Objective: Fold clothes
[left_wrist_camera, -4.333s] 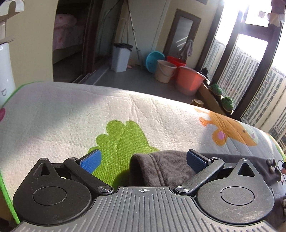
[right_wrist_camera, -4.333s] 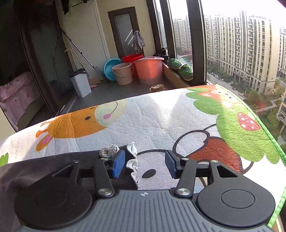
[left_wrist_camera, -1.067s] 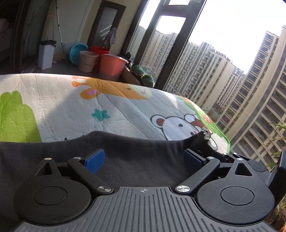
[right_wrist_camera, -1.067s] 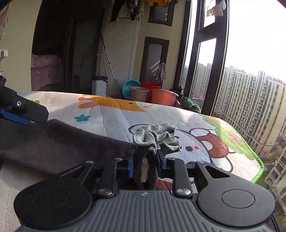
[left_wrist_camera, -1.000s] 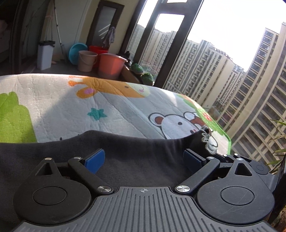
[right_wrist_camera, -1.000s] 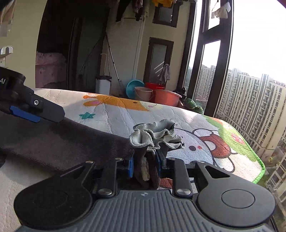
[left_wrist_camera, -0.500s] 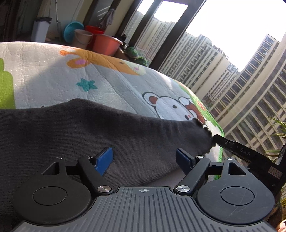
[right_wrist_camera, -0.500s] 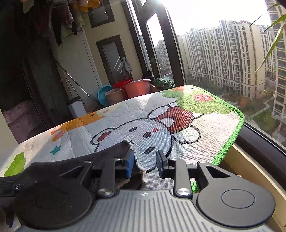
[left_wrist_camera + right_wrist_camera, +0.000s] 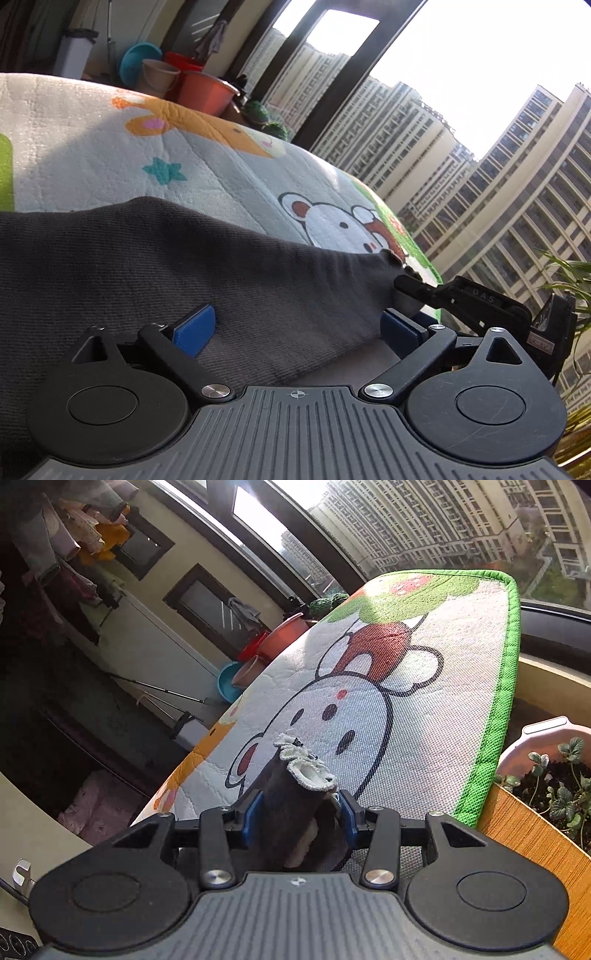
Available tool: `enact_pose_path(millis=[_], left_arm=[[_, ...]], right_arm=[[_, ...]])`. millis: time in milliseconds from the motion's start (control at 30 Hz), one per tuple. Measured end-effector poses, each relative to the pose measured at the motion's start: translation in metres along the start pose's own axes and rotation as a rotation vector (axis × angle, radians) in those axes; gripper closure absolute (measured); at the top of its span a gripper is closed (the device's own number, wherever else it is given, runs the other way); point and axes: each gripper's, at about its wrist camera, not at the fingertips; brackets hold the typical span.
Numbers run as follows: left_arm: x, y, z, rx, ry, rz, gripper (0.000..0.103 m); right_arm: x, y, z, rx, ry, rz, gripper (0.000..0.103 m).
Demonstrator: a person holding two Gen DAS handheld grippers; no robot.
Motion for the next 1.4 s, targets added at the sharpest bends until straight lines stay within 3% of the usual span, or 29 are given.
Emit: enact_pose_path(millis=[100, 200, 267, 333, 400, 433, 633, 700, 833, 1000, 1067, 1233, 1300, 1400], left_arm=[[-0.002, -0.003, 0.000, -0.031, 0.017, 0.013, 0.000], [-0.004, -0.008, -0.008, -0.063, 0.074, 0.008, 0.000], [-0.003, -0.013, -0.022, -0.044, 0.060, -0.016, 0.001], [-0.002, -0.023, -0.036, -0.061, 0.022, -0.040, 0.007], [-0.008, -0.036, -0.045, -0.099, 0.012, -0.068, 0.028], [-0.012, -0.043, -0.048, -0.113, 0.015, -0.077, 0.024], [-0.041, -0.070, -0.049, -0.191, 0.030, -0.072, 0.017], [-0.052, -0.079, -0.045, -0.245, 0.038, -0.103, 0.017], [-0.080, -0.086, -0.032, -0.377, 0.054, -0.217, 0.019], [-0.092, -0.064, -0.028, -0.359, 0.072, -0.308, 0.024], [-0.093, -0.048, -0.029, -0.311, 0.090, -0.307, 0.023], [-0.090, -0.047, -0.026, -0.324, 0.074, -0.304, 0.022], [-0.090, -0.046, -0.026, -0.325, 0.071, -0.299, 0.021], [-0.088, -0.042, -0.028, -0.294, 0.068, -0.279, 0.021]], right_arm=[[0.001, 0.038, 0.014, 0.334, -0.053, 0.055, 0.079], [0.013, 0.059, 0.039, 0.599, -0.093, 0.040, 0.081], [0.020, 0.073, 0.056, 0.776, -0.120, 0.029, 0.081], [0.028, 0.087, 0.073, 0.952, -0.147, 0.018, 0.081], [0.036, 0.101, 0.089, 1.129, -0.173, 0.007, 0.081], [0.039, 0.108, 0.098, 1.217, -0.187, 0.001, 0.081], [0.041, 0.122, 0.126, 1.365, -0.155, -0.062, 0.081], [0.039, 0.122, 0.129, 1.385, -0.153, -0.065, 0.081], [0.042, 0.117, 0.122, 1.359, -0.142, -0.089, 0.080], [0.067, 0.093, 0.086, 1.169, -0.119, -0.165, 0.079], [0.075, 0.078, 0.062, 0.991, -0.083, -0.181, 0.079], [0.052, 0.010, 0.002, 0.288, 0.049, -0.158, 0.070], [0.033, -0.009, -0.004, 0.128, 0.075, -0.156, 0.065], [0.004, -0.012, 0.008, 0.034, 0.091, -0.148, 0.060]])
Point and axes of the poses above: each gripper's, at about its wrist camera, not at the fingertips, and x roughly against the way its jaws point, y to its left, z to its underside, and after that the axes turned 8 degrees about -y, right-handed
